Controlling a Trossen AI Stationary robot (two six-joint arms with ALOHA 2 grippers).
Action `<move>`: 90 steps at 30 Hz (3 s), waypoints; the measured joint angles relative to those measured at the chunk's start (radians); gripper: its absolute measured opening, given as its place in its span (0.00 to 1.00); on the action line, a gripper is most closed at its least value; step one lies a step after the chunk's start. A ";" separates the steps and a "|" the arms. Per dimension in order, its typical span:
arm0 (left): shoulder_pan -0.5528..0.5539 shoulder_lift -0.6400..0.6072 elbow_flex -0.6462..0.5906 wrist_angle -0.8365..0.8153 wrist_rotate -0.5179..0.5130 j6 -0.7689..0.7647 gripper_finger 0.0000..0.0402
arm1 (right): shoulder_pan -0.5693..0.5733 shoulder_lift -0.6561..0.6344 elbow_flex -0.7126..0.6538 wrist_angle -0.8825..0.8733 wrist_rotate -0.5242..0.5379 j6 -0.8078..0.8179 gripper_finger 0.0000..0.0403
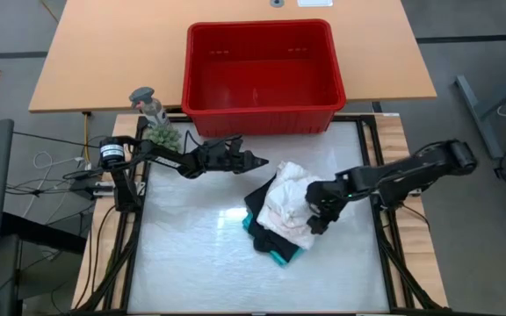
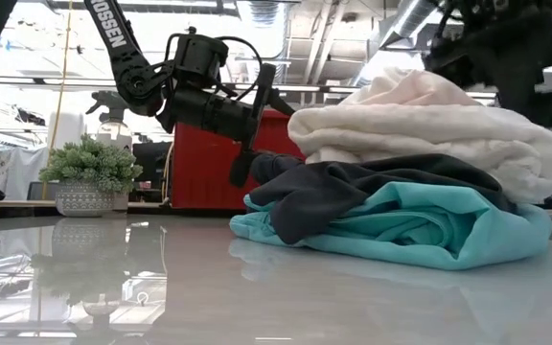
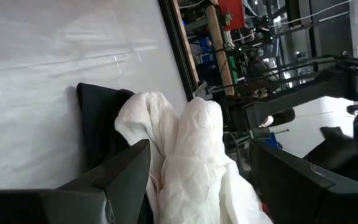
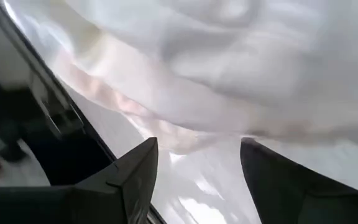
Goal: Fold Laundry from Bin
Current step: Put the clothes into the red organizer bin
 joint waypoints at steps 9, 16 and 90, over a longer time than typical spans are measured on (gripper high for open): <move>0.000 0.000 0.000 -0.024 0.044 -0.002 0.65 | 0.235 -0.159 0.000 -0.149 0.406 0.494 0.62; 0.000 0.000 0.000 -0.063 0.050 0.001 0.65 | 0.341 -0.046 0.000 -0.306 0.426 0.670 0.51; 0.130 0.000 0.006 -0.124 0.440 -0.006 0.65 | -0.241 -0.483 -0.052 -0.348 0.569 -0.094 0.56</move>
